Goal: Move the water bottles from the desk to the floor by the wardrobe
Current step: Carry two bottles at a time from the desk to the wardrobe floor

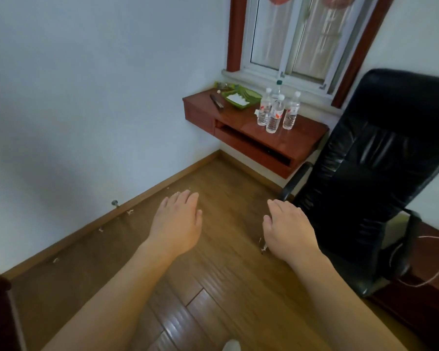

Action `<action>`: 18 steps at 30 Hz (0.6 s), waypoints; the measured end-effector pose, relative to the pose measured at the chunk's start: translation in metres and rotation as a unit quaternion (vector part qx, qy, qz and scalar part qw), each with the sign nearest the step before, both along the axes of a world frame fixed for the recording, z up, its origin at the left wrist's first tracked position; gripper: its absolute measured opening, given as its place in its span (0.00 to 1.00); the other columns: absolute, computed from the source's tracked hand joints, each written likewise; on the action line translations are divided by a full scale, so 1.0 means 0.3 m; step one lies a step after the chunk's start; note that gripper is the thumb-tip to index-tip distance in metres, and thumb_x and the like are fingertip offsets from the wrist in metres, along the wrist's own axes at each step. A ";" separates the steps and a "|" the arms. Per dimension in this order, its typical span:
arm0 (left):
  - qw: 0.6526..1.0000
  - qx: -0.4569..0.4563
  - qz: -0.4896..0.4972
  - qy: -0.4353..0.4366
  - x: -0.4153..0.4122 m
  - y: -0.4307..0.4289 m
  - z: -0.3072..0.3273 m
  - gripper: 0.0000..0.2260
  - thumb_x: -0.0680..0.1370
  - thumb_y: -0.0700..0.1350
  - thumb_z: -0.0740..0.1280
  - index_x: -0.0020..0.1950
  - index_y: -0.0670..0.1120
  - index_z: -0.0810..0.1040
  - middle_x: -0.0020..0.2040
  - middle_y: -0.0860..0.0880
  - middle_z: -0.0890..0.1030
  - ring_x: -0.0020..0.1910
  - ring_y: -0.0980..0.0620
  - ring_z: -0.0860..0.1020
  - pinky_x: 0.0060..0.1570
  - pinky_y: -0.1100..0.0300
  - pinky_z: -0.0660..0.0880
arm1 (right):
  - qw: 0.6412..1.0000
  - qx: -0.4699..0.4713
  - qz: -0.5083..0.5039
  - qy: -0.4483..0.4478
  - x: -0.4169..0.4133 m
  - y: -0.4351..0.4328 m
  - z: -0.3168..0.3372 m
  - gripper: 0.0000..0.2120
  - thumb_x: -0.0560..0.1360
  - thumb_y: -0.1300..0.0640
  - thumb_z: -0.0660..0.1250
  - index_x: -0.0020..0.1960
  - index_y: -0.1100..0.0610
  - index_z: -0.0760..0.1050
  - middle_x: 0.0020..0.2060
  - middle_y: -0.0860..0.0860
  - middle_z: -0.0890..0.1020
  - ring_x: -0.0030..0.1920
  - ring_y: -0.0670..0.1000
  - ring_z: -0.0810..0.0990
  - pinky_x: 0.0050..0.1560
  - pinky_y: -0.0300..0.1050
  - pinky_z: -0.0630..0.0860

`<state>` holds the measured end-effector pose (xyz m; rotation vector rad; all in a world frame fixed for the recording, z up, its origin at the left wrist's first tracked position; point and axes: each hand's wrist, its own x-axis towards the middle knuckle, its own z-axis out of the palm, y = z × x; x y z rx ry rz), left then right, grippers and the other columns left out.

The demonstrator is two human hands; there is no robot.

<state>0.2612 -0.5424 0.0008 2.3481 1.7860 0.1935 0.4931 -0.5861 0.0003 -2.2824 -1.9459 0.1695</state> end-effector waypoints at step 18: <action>0.998 -0.013 -0.053 -0.035 0.352 1.050 0.014 0.24 0.85 0.55 0.54 0.81 0.52 0.58 0.81 0.50 0.60 0.81 0.50 0.57 0.79 0.49 0.55 | 0.998 -0.013 -0.054 0.009 0.307 0.944 0.033 0.24 0.83 0.49 0.52 0.78 0.55 0.62 0.75 0.50 0.68 0.75 0.51 0.64 0.78 0.50 0.57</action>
